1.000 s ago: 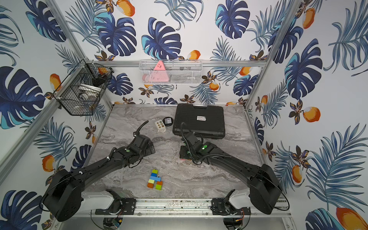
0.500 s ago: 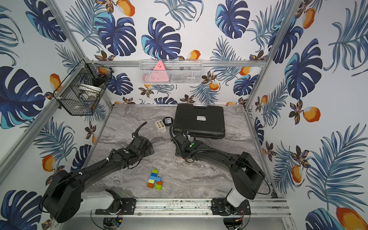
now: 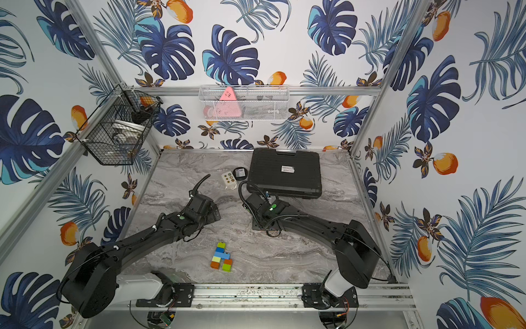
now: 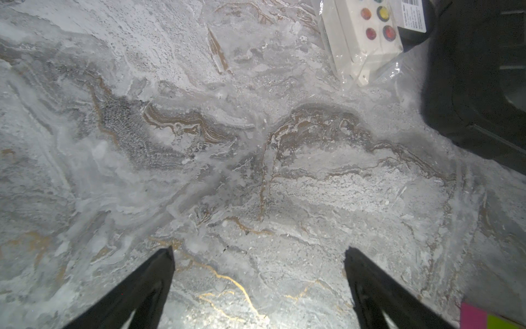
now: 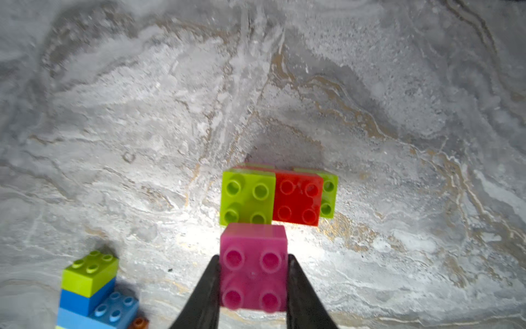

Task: Assemble the letter h with lego
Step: Pick up the lego brick from the lego brick, then adjust the lego brick from the lego brick.

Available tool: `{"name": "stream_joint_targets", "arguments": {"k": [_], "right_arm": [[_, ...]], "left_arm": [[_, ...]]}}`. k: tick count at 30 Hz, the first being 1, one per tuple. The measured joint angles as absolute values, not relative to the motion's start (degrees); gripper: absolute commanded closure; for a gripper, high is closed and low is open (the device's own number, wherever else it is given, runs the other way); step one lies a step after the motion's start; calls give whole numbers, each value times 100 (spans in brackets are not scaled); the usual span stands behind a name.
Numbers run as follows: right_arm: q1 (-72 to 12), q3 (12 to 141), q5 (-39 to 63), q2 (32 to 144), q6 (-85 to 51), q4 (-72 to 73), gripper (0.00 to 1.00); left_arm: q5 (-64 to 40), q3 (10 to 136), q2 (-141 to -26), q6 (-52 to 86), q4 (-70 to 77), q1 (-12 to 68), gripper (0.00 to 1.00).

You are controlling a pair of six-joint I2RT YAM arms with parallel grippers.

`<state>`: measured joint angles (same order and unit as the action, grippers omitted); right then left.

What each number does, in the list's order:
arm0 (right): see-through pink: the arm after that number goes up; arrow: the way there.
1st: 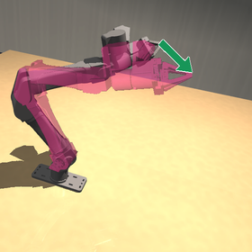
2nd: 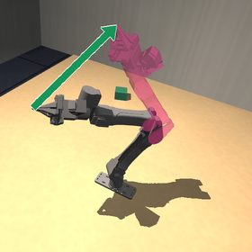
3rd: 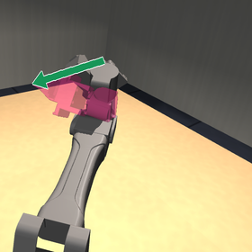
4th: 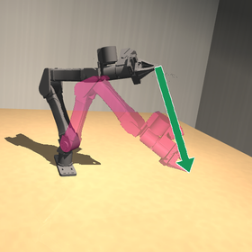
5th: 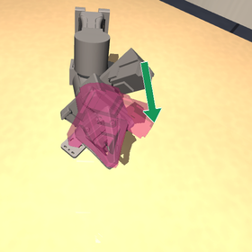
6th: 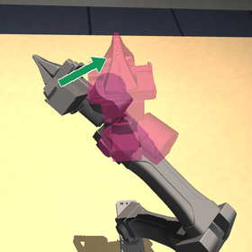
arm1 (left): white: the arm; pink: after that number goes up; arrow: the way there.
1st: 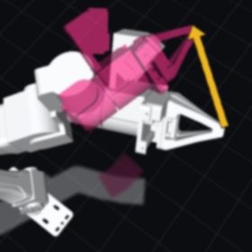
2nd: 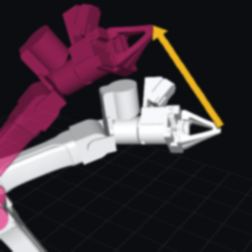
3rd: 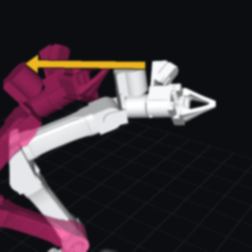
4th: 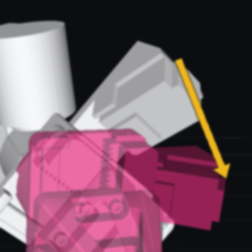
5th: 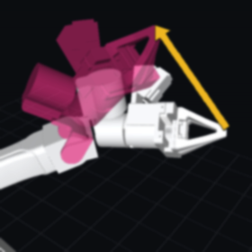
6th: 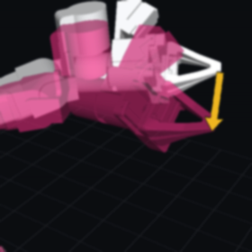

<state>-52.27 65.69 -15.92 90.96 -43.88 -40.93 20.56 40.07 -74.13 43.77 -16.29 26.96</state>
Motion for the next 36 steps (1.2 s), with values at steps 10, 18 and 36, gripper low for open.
{"name": "stream_joint_targets", "arguments": {"k": [10, 18, 36], "right_arm": [[-5277, 6705, -1621, 9048, -4456, -4305, 70], [-5234, 7057, -1597, 9105, -4383, -4252, 70], [-4792, 7472, -1041, 9867, -3935, -4375, 71]], "left_arm": [[2049, 3972, -7367, 4377, -1599, 2696, 2], [2027, 3957, -7349, 4375, -1555, 2696, 2], [1970, 3938, -7338, 4368, -1500, 2696, 2]]}}
